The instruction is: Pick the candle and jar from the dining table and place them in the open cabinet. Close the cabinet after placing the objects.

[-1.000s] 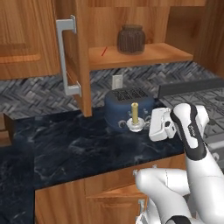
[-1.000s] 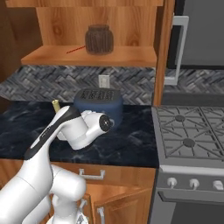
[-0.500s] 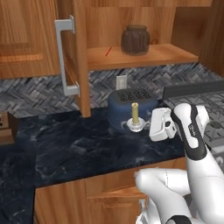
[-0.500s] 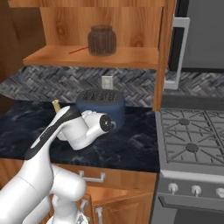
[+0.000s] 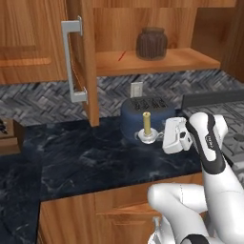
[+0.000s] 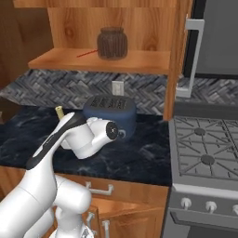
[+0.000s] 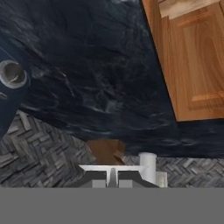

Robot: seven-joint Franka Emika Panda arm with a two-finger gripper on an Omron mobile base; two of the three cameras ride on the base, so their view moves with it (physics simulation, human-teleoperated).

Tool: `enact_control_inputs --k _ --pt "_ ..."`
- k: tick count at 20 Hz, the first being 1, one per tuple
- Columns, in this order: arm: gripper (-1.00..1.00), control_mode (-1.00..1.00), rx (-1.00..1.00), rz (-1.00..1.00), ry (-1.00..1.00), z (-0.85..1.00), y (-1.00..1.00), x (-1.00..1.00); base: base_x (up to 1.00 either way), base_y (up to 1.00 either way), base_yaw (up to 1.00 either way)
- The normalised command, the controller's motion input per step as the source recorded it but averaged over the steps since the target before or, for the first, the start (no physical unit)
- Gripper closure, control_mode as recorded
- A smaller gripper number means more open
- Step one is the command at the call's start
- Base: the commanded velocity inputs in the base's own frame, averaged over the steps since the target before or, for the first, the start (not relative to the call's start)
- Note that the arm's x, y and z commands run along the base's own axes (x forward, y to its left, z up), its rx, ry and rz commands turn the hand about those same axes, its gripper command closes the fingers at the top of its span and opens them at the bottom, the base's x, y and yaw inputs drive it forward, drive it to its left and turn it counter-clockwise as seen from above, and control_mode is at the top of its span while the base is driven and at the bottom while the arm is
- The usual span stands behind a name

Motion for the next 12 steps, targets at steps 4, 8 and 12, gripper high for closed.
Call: enact_control_inputs --k 4,8,12 --pt "1.00 1.00 0.00 0.00 0.00 0.00 0.00 0.00 0.19 -0.17 0.14" --pt "1.00 1.00 0.00 0.00 0.00 0.00 0.00 0.00 -0.50 -0.02 0.00" --pt "1.00 1.00 0.00 0.00 0.00 0.00 0.00 0.00 -0.21 0.00 0.05"
